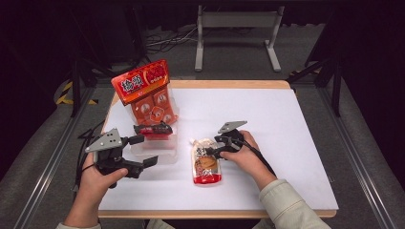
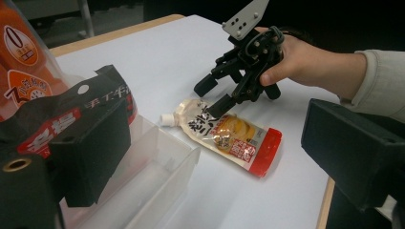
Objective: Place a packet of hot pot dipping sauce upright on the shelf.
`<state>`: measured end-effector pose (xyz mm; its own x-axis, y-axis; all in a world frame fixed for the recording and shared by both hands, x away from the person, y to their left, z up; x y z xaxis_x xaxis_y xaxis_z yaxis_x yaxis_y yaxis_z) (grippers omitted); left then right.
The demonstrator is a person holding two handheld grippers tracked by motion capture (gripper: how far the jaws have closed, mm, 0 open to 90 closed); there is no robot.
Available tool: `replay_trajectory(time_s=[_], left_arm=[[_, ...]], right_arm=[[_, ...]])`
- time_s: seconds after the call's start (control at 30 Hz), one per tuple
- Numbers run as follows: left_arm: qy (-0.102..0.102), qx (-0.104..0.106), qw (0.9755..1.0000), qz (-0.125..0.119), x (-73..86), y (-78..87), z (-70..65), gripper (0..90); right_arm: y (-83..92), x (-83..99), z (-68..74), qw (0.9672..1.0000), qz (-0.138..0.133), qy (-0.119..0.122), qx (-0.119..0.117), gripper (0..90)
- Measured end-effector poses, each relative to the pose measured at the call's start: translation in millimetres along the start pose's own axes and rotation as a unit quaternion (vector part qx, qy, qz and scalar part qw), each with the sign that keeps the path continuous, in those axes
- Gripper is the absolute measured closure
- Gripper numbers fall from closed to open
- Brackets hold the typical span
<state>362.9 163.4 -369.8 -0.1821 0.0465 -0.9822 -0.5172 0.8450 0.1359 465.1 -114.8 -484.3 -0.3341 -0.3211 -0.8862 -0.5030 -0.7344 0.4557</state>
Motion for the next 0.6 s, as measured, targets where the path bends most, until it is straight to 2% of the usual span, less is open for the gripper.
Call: replay_trajectory(time_s=[0.17, 0.27, 0.37, 0.53, 0.6], left_arm=[[-0.001, -0.001, 1.0, 0.0, 0.1, -0.5, -0.6, 10.1], [0.002, -0.003, 1.0, 0.002, 0.8, -0.9, -1.7, 10.0], [-0.004, -0.002, 1.0, 0.006, 0.9, -1.7, -2.0, 10.0], [-0.013, 0.005, 0.9998, 0.011, 1.3, -5.6, -6.1, 9.9], [-0.014, 0.004, 0.9998, 0.012, 1.4, -5.6, -5.9, 9.8]], right_arm=[[-4.7, 0.9, 3.4, 1.0, 0.005, 0.004, -0.002, 32.3], [-6.6, 1.0, 4.7, 0.9999, 0.008, 0.011, 0.002, 32.5], [-7.0, 1.8, 6.3, 0.9996, 0.011, 0.024, 0.008, 33.4], [-6.4, 2.1, 8.7, 0.9989, 0.011, 0.041, 0.02, 47.1], [-4.9, 1.8, 7.4, 0.9985, 0.01, 0.046, 0.026, 59.6]])
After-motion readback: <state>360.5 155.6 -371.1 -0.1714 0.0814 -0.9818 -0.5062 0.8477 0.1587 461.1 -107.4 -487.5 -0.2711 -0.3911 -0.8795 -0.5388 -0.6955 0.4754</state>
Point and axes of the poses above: each handheld gripper's, and its own axes: y roughly backward along the jaws, x roughly out of its underside, z roughly to its left, the point moved 6 cm from there along -y, roughly forward along the jaws, and after that the axes turned 15 degrees about -z, right-handed, at the moved point
